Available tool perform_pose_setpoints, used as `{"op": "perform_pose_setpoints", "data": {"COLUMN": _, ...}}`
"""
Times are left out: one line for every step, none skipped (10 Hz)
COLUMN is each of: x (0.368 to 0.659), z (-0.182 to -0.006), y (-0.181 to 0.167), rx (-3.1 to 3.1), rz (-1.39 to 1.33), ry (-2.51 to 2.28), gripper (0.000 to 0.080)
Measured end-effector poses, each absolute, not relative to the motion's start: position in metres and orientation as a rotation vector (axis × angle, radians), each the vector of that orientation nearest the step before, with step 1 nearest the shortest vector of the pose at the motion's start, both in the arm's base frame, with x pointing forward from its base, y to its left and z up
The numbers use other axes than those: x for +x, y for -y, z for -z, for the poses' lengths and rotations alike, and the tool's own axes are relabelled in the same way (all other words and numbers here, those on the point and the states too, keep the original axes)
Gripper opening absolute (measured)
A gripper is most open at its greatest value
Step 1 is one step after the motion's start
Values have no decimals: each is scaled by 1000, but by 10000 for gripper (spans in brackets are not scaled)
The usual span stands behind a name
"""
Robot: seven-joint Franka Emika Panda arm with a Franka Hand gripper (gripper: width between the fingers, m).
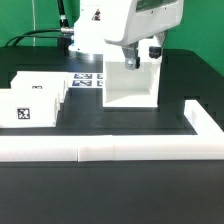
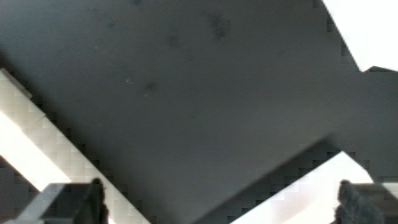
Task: Assemble drawer
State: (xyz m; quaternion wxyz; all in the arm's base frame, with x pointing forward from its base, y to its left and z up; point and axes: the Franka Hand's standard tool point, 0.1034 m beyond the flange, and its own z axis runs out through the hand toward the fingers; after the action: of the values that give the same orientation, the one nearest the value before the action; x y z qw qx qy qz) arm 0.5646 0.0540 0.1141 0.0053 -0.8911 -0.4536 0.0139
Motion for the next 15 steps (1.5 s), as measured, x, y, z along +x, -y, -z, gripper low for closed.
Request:
{"op": "perform_pose_setpoints", "data": {"x": 565, "z": -114, "y": -54, "rx": -2790, "rz": -44, "ry": 1420, "gripper": 650}}
{"op": "perform_pose_setpoints", "data": {"x": 565, "z": -114, "y": -54, "rx": -2790, "rz": -44, "ry": 1420, "gripper": 650}}
{"op": "perform_pose_setpoints", "data": {"x": 565, "z": -114, "y": -54, "rx": -2790, "rz": -44, "ry": 1420, "gripper": 650}}
{"op": "perform_pose_setpoints", "data": {"x": 565, "z": -114, "y": -54, "rx": -2790, "rz": -44, "ry": 1420, "gripper": 650}}
{"op": "perform_pose_setpoints", "data": {"x": 565, "z": -115, "y": -54, "rx": -2798, "rz": -33, "ry": 1412, "gripper": 650}}
{"op": "perform_pose_setpoints", "data": {"x": 559, "z": -119, "y": -55, "rx": -2862, "rz": 45, "ry": 1317, "gripper": 650}}
{"op": "perform_pose_setpoints", "data": {"x": 540, "z": -126, "y": -58, "rx": -2923, "rz": 59, "ry": 1192, "gripper": 650}}
{"op": "perform_pose_setpoints", "data": {"x": 526, "z": -134, "y": -64, "rx": -2978, "rz": 69, "ry": 1060, "gripper": 650}}
{"op": "perform_pose_setpoints", "data": {"x": 515, "z": -142, "y": -74, "rx": -3033, "rz": 74, "ry": 928, "gripper": 650}}
{"op": "perform_pose_setpoints", "data": {"x": 508, "z": -148, "y": -81, "rx": -3043, "rz": 81, "ry": 890, "gripper": 650}}
{"op": "perform_pose_setpoints", "data": {"x": 506, "z": -150, "y": -81, "rx": -3041, "rz": 85, "ry": 873, "gripper": 650}}
{"op": "perform_pose_setpoints", "data": {"x": 506, "z": -147, "y": -80, "rx": -3041, "rz": 79, "ry": 872, "gripper": 650}}
{"op": "perform_pose_setpoints", "data": {"x": 506, "z": -146, "y": -80, "rx": -3040, "rz": 75, "ry": 871, "gripper": 650}}
{"op": "perform_pose_setpoints", "data": {"x": 506, "z": -146, "y": -80, "rx": -3040, "rz": 74, "ry": 872, "gripper": 650}}
{"op": "perform_pose_setpoints", "data": {"x": 505, "z": -147, "y": -80, "rx": -3057, "rz": 76, "ry": 812, "gripper": 650}}
